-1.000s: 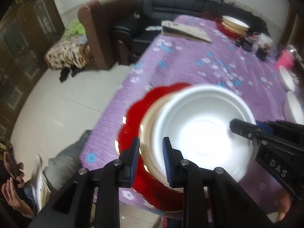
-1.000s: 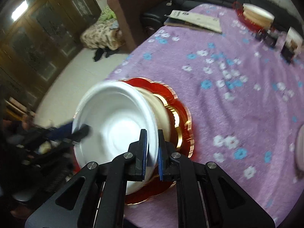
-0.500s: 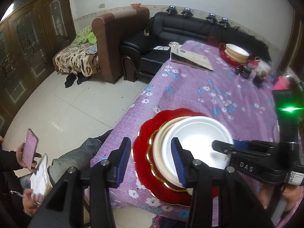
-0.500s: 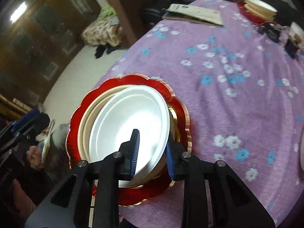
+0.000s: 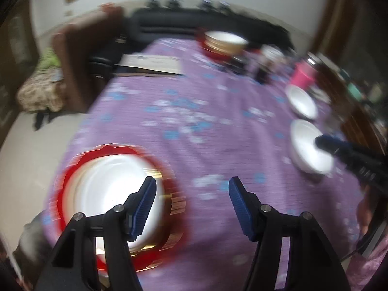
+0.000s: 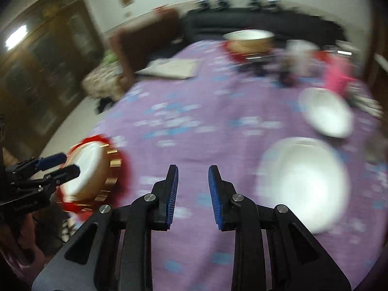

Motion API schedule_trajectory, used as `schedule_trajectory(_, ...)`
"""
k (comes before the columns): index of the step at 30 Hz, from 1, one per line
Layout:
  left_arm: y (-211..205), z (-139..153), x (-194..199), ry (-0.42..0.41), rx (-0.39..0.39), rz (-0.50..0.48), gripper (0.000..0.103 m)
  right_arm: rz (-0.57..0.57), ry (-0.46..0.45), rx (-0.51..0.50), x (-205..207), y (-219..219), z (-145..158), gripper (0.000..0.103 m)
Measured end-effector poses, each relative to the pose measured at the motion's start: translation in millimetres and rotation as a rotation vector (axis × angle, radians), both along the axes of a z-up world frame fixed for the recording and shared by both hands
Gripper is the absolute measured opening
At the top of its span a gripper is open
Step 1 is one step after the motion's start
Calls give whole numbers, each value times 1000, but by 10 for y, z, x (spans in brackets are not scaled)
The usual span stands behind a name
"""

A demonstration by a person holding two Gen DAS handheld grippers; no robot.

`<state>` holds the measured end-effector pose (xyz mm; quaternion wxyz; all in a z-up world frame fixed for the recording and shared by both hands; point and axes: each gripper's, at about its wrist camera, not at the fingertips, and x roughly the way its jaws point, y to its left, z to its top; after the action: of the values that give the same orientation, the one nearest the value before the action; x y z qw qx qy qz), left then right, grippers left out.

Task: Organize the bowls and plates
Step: 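Open the right gripper and move it toward another white bowl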

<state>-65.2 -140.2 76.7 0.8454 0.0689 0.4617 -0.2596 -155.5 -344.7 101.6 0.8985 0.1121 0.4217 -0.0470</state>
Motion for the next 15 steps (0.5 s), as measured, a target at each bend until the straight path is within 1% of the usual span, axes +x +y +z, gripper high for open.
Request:
schedule_trajectory(1, -233, -7, 21, 19, 0, -37, 62, -31, -4, -3, -75, -156, 46, 26)
schedule_trajectory(3, -570, -6, 51, 41, -2, -80, 62, -146, -25, 0, -335, -662, 153, 26)
schedule_trajectory(5, -940, 16, 150, 60, 2, -109, 62, -226, -43, 33, -452, -1094, 192, 27)
schedule_trajectory(6, -1090, 27, 207, 65, 4, -118, 62, -266, -43, 56, -514, -1291, 185, 30)
schedule_trajectory(8, -1457, 46, 342, 68, 19, -140, 62, -348, -51, 107, -580, -1684, 140, 31)
schedule_trajectory(10, -1829, 43, 494, 66, 44, -163, 62, -423, -72, 151, -578, -2034, 54, 31)
schedule_trajectory(12, -2170, 0, 625, 65, 65, -188, 63, -478, -82, 193, -539, -2276, -55, 31)
schedule_trajectory(15, -2641, -116, 814, 74, 102, -214, 63, -520, -72, 312, -334, -2658, -374, 33)
